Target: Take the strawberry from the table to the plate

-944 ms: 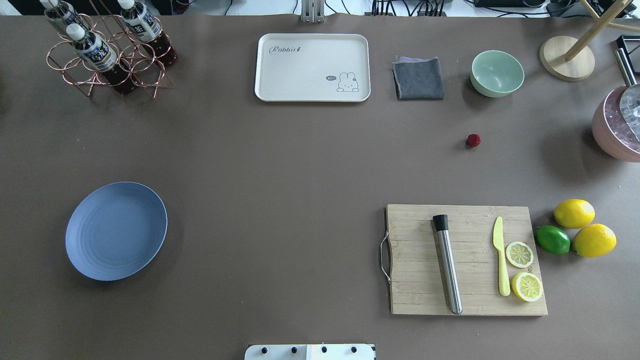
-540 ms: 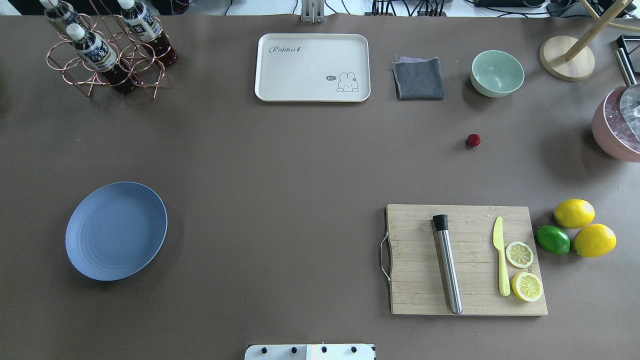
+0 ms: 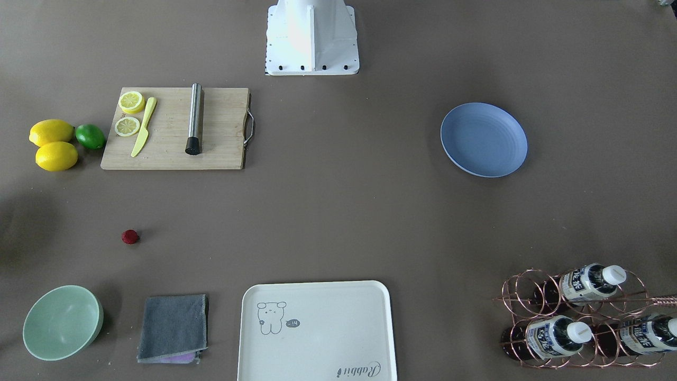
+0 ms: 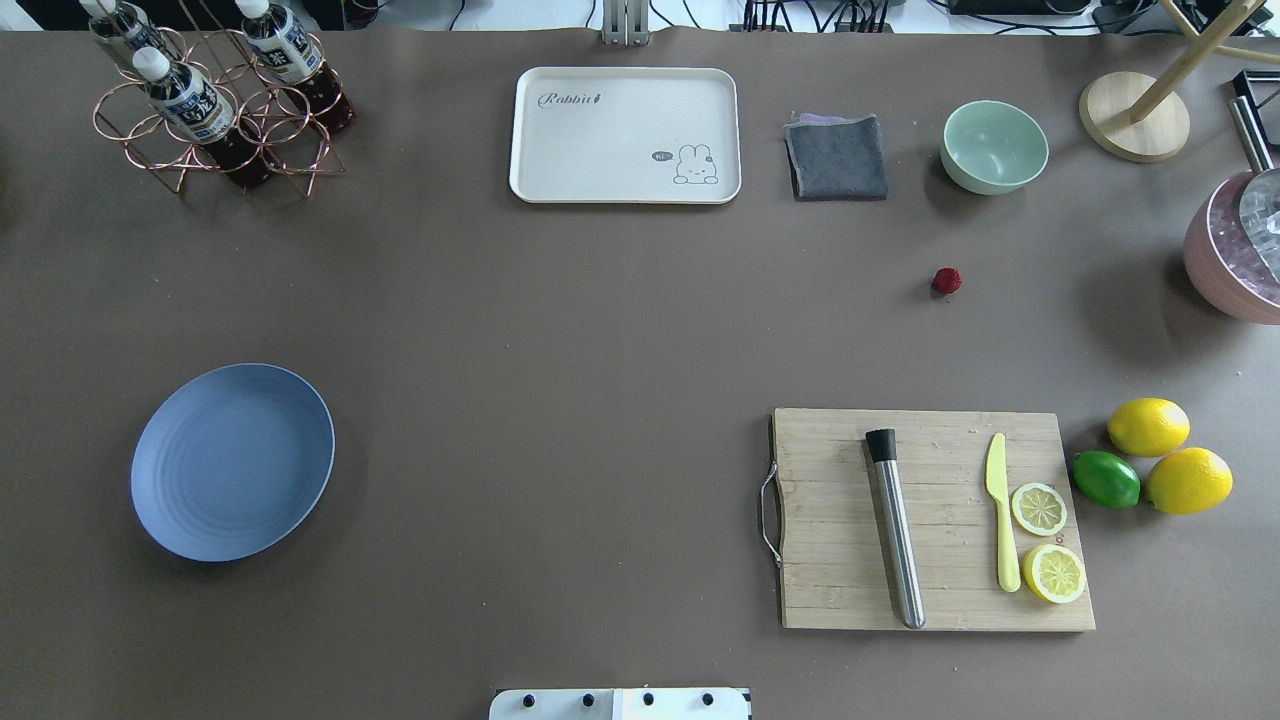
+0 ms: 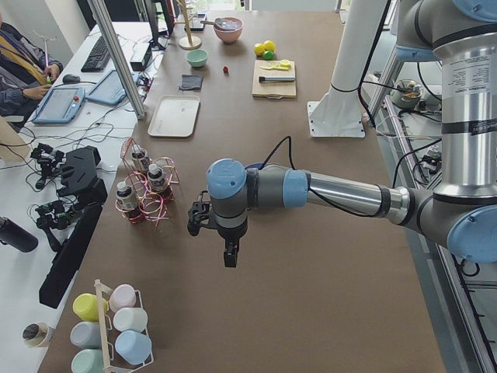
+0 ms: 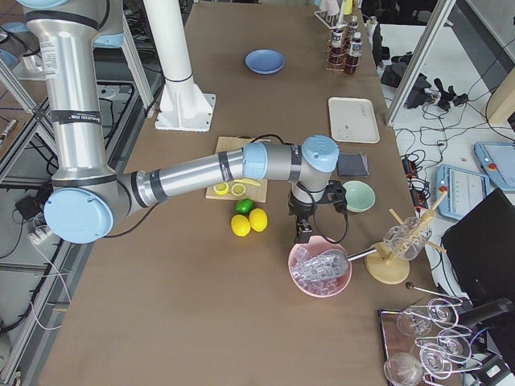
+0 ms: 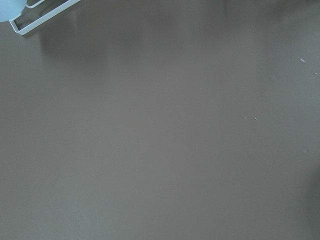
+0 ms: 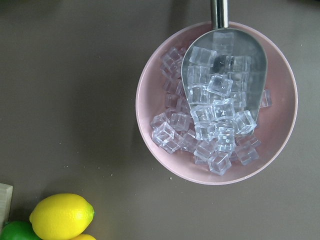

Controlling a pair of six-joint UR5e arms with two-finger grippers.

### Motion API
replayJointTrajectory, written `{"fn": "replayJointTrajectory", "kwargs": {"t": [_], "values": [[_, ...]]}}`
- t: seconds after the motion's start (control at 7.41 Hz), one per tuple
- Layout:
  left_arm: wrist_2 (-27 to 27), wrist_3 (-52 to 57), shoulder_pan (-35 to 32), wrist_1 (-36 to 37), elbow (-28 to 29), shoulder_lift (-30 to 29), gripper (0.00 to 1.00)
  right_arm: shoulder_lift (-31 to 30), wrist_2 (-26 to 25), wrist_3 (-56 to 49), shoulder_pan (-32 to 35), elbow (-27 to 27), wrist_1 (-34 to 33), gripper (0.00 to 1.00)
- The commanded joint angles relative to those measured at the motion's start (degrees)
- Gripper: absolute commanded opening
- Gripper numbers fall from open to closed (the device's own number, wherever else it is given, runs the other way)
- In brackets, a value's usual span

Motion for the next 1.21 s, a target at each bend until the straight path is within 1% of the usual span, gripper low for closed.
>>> {"fn": "replayJointTrajectory", "kwargs": {"t": [0.0,0.13,0.27,0.67,0.81,1.08], "values": [[0.0,-0.2,0.4,-0.1,0.3,0.5,0.98,-0.2,-0.1,-0.1,0.0,-0.2,0.0,1.00],[0.0,-0.2,0.5,-0.2,0.1,0.4,0.98,-0.4,-0.2,-0.1,0.0,-0.8,0.1,1.00],[0.0,-0.2,0.5,-0.2,0.0,0.1,0.98,-1.6,0.0,-0.1,0.0,-0.2,0.1,1.00],[0.2,-0.2,2.4,-0.2,0.4,0.0,0.98,-1.9,-0.2,-0.6,0.2,-0.6,0.0,1.00],[0.3,-0.2,3.8,-1.0,1.0,0.0,0.98,-2.1,-0.1,-0.3,0.4,-0.1,0.0,1.00],[0.3,-1.4,3.8,-3.9,3.5,0.0,0.98,-1.9,-0.2,0.0,0.4,1.8,0.0,1.00]]}}
